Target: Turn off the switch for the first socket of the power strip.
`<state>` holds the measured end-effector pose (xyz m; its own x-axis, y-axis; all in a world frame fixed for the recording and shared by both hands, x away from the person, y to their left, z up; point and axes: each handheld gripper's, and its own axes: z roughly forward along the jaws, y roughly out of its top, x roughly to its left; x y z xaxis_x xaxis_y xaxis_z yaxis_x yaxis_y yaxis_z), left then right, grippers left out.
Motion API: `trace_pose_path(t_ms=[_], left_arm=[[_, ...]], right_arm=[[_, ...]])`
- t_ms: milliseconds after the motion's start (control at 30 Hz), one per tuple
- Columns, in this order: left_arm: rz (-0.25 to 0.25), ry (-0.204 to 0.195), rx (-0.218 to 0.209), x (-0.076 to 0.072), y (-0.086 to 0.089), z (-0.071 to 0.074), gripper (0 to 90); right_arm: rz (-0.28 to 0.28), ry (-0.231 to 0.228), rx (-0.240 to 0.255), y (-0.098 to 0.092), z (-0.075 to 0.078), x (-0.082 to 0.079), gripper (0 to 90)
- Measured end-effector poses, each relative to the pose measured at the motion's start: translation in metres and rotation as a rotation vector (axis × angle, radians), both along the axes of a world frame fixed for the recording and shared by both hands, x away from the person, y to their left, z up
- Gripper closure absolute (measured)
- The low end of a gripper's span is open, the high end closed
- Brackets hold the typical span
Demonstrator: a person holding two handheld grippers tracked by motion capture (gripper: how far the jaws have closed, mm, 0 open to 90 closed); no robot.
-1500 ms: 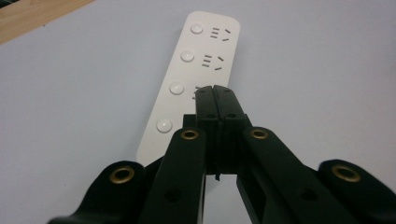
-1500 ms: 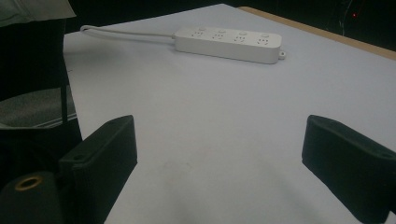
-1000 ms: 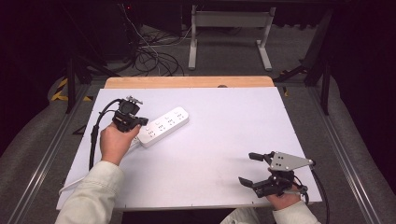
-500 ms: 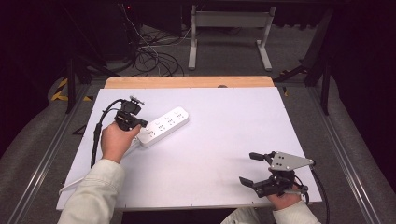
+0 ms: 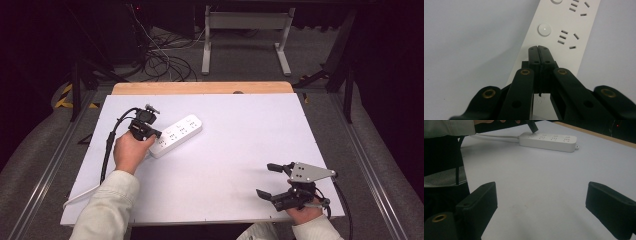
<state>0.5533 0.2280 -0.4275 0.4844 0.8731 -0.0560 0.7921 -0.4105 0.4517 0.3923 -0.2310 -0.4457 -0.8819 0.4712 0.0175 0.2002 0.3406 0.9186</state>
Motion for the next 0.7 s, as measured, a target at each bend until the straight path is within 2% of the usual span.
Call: trace_pose_path(t_ms=[367,467,700], left_arm=[[0.01,-0.013,0.029,0.0009,0.0011,-0.0022,90.0],[0.015,0.011,0.006,0.0019,0.0026,-0.003,90.0],[0.013,-0.002,0.013,0.0008,0.0017,-0.0046,90.0]], right_arm=[[0.002,-0.001,0.0,0.0004,0.0001,-0.0002,11.2],[0.004,-0.002,0.001,0.0005,0.0001,-0.0005,11.2],[0.005,-0.003,0.001,0.0004,0.0001,-0.0005,11.1]])
